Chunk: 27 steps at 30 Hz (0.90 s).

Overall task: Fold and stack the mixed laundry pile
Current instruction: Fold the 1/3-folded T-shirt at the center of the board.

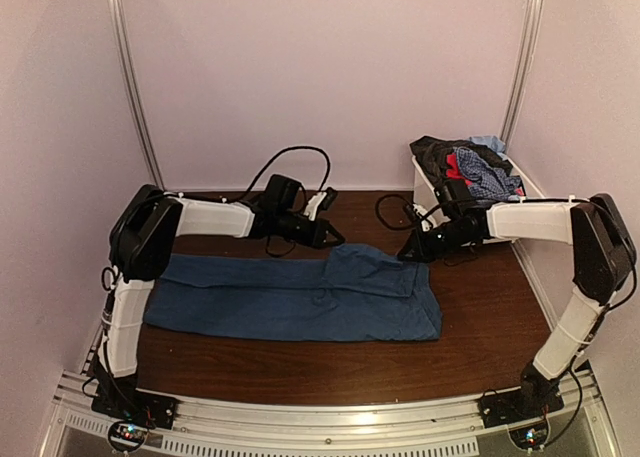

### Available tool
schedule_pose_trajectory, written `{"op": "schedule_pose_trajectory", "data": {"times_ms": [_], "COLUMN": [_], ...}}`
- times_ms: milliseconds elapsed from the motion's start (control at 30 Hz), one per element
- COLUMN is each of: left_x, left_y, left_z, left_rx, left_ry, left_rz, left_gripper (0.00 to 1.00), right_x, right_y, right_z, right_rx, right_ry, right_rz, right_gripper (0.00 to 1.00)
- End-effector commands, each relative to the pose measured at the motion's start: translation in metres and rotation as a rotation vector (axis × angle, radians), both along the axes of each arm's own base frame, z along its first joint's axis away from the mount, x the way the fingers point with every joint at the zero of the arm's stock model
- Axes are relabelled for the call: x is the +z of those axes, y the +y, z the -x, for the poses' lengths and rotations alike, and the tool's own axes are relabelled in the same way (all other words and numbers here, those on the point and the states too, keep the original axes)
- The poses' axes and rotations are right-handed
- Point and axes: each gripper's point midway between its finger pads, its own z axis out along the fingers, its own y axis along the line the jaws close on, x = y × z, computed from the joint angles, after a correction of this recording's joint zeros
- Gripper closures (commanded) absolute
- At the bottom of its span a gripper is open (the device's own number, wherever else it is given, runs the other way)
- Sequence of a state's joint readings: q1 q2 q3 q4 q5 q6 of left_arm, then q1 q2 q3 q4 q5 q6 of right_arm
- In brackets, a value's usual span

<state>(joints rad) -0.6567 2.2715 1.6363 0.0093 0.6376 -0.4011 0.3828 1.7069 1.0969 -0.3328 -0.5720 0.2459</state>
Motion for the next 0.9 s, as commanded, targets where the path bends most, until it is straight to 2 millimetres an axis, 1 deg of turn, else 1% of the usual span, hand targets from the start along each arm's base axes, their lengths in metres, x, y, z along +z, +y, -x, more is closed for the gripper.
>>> {"op": "schedule_pose_trajectory", "data": {"times_ms": [0, 100, 200, 233, 367, 500, 567, 667, 800, 867], "left_x": [0.036, 0.029, 0.024, 0.018, 0.016, 0.002, -0.004, -0.004, -0.003, -0.006], "left_y": [-0.003, 0.0, 0.001, 0.002, 0.001, 0.004, 0.008, 0.016, 0.024, 0.027], "left_z": [0.014, 0.032, 0.055, 0.067, 0.099, 0.125, 0.133, 0.14, 0.145, 0.148], "left_rx": [-0.062, -0.095, -0.139, -0.154, -0.188, -0.205, -0.202, -0.186, -0.173, -0.171], "left_ry": [-0.115, -0.121, -0.135, -0.133, -0.147, -0.153, -0.143, -0.142, -0.138, -0.131], "left_rz": [0.064, 0.042, 0.016, 0.001, -0.003, -0.047, -0.05, -0.035, -0.035, -0.039], "left_gripper": [1.0, 1.0, 1.0, 1.0, 1.0, 1.0, 1.0, 1.0, 1.0, 1.0], "right_x": [0.001, -0.006, -0.01, -0.011, -0.012, -0.011, -0.014, -0.023, -0.036, -0.041], "right_y": [0.003, 0.004, 0.007, 0.008, 0.012, 0.019, 0.023, 0.027, 0.026, 0.025], "right_z": [0.023, 0.039, 0.054, 0.059, 0.081, 0.107, 0.121, 0.139, 0.154, 0.159], "right_rx": [0.05, 0.064, 0.075, 0.078, 0.094, 0.108, 0.12, 0.126, 0.12, 0.116], "right_ry": [0.017, 0.041, 0.056, 0.062, 0.084, 0.105, 0.118, 0.145, 0.176, 0.186], "right_rz": [-0.005, -0.005, -0.013, -0.015, -0.02, -0.033, -0.035, -0.037, -0.034, -0.029], "right_gripper": [1.0, 1.0, 1.0, 1.0, 1.0, 1.0, 1.0, 1.0, 1.0, 1.0]}}
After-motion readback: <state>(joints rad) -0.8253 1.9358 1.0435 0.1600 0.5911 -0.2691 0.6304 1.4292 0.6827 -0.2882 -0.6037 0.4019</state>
